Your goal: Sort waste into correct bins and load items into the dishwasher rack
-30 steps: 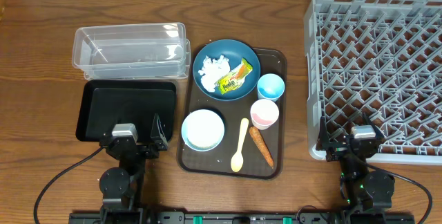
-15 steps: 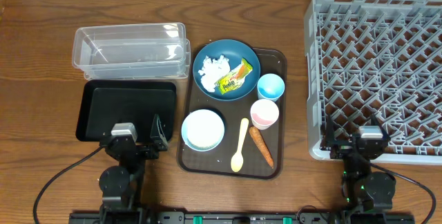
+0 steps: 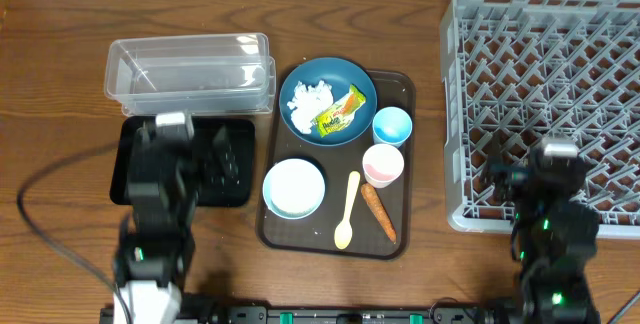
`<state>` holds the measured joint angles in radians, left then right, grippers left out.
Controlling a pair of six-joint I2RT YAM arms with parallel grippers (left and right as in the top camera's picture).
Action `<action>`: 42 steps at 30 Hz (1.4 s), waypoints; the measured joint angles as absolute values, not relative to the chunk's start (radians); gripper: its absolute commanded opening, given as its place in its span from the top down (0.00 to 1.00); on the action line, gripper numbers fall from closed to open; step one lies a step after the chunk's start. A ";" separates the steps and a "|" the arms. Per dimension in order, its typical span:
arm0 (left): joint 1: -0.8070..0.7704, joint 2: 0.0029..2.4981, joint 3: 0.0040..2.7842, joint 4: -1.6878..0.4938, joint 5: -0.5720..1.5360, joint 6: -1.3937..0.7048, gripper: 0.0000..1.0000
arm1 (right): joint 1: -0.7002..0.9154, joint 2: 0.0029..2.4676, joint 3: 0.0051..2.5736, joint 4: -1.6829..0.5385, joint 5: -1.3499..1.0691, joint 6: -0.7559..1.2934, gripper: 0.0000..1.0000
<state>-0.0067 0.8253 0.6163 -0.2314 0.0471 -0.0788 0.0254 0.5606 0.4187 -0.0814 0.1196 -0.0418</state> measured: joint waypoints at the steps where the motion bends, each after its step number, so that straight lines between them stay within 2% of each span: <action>1: -0.007 0.874 0.670 -0.285 0.051 -0.078 0.02 | 0.025 0.610 0.459 -0.097 0.114 -0.042 0.01; 8: -0.007 1.152 1.045 -0.689 0.076 -0.071 0.03 | 0.025 0.934 0.758 -0.315 0.066 -0.045 0.01; 15: -0.006 1.173 1.113 -0.799 0.080 -0.070 0.02 | 0.025 1.069 0.909 -0.455 -0.017 -0.045 0.01; 19: -0.006 1.174 1.113 -0.760 0.097 -0.070 0.03 | 0.025 1.072 0.914 -0.460 -0.052 -0.044 0.01; 27: -0.027 1.234 1.116 -0.532 0.196 -0.074 0.04 | 0.025 1.072 0.916 -0.461 -0.069 -0.044 0.01; 34: -0.149 1.453 1.200 -0.471 0.203 -0.066 0.05 | 0.025 1.072 0.916 -0.462 -0.072 -0.044 0.01; 42: -0.292 1.668 1.314 -0.382 0.192 -0.026 0.15 | 0.025 1.072 0.916 -0.472 -0.072 -0.044 0.01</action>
<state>-0.2924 1.6676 1.3136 -0.3820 0.1921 -0.0257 0.0254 1.0721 0.9165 -0.4721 -0.0719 -0.0444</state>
